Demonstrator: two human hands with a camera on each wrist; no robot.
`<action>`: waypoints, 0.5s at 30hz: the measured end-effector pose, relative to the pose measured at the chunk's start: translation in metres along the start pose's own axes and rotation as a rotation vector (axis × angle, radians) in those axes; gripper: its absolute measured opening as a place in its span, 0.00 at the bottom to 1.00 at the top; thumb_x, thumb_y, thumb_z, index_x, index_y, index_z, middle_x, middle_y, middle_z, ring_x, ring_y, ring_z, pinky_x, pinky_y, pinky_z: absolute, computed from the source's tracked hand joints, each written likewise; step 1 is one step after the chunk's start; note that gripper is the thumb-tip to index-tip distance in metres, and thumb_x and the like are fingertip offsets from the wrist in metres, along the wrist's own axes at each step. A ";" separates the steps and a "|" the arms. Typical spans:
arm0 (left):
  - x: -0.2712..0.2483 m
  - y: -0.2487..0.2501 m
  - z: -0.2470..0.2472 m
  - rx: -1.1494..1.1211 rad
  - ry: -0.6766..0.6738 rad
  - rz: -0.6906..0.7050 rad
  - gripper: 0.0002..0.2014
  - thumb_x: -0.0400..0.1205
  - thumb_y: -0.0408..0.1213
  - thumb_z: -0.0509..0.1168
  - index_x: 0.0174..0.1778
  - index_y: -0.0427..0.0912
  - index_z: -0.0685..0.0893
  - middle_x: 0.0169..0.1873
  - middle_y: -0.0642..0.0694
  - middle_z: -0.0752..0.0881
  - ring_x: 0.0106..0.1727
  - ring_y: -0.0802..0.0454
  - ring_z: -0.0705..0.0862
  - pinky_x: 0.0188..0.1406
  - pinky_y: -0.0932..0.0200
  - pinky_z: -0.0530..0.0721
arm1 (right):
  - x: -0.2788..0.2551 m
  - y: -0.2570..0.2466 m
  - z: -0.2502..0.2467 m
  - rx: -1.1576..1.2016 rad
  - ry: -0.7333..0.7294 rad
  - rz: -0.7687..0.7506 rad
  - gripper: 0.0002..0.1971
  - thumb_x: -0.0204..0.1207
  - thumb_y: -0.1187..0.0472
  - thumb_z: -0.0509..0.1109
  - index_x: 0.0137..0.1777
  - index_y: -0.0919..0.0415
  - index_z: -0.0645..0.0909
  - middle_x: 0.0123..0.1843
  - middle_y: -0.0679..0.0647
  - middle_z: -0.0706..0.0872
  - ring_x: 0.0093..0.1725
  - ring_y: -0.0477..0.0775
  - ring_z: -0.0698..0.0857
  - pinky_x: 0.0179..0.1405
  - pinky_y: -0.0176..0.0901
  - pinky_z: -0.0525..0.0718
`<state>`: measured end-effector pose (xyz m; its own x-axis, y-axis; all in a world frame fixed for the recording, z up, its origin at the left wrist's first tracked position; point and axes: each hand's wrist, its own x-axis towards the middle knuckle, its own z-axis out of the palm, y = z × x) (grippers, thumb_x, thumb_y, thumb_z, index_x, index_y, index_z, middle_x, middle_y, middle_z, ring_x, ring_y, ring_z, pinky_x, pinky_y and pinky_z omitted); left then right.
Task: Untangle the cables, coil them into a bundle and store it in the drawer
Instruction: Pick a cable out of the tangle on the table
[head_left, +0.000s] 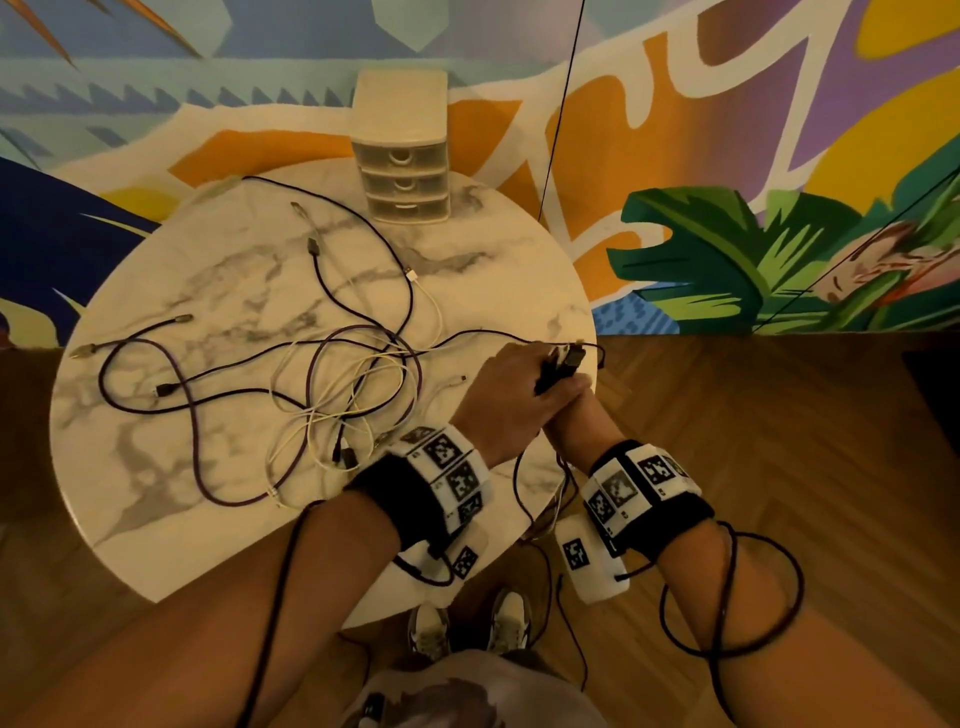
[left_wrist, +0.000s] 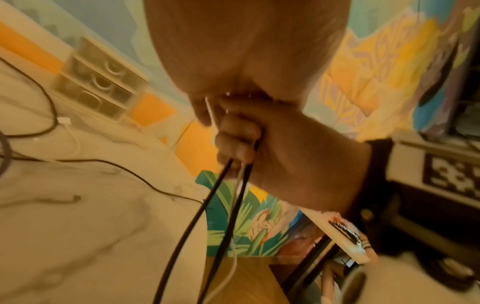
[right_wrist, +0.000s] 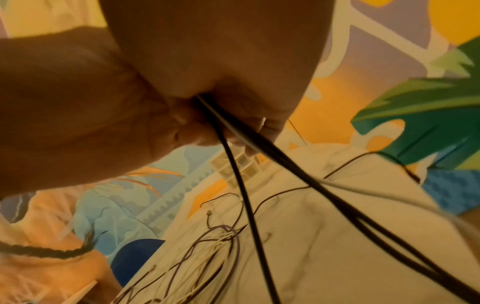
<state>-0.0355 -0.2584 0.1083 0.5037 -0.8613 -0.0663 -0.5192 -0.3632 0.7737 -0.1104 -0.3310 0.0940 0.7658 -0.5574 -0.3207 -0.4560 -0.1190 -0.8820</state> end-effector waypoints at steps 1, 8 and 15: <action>0.000 0.008 0.005 -0.043 0.083 0.005 0.17 0.81 0.52 0.62 0.51 0.41 0.85 0.47 0.43 0.86 0.52 0.47 0.82 0.54 0.51 0.78 | -0.002 0.001 -0.003 0.018 0.050 -0.002 0.13 0.80 0.74 0.61 0.63 0.68 0.76 0.50 0.48 0.75 0.42 0.39 0.75 0.36 0.18 0.76; 0.018 0.062 0.001 -0.631 0.125 -0.118 0.21 0.83 0.38 0.64 0.23 0.48 0.70 0.13 0.56 0.69 0.16 0.60 0.67 0.23 0.62 0.70 | -0.008 0.059 -0.015 -0.009 -0.008 0.136 0.24 0.80 0.52 0.64 0.23 0.59 0.64 0.20 0.52 0.65 0.20 0.49 0.63 0.27 0.43 0.62; 0.037 0.112 -0.042 0.471 0.014 0.561 0.06 0.78 0.44 0.67 0.37 0.48 0.80 0.23 0.59 0.73 0.23 0.62 0.68 0.26 0.70 0.63 | -0.027 0.153 -0.065 -0.179 0.196 0.528 0.20 0.81 0.54 0.66 0.27 0.59 0.72 0.23 0.51 0.73 0.22 0.49 0.71 0.25 0.42 0.69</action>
<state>-0.0456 -0.3160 0.2186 0.0824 -0.9591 0.2707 -0.9419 0.0138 0.3357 -0.2297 -0.3875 -0.0100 0.3245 -0.7182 -0.6155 -0.8350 0.0882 -0.5431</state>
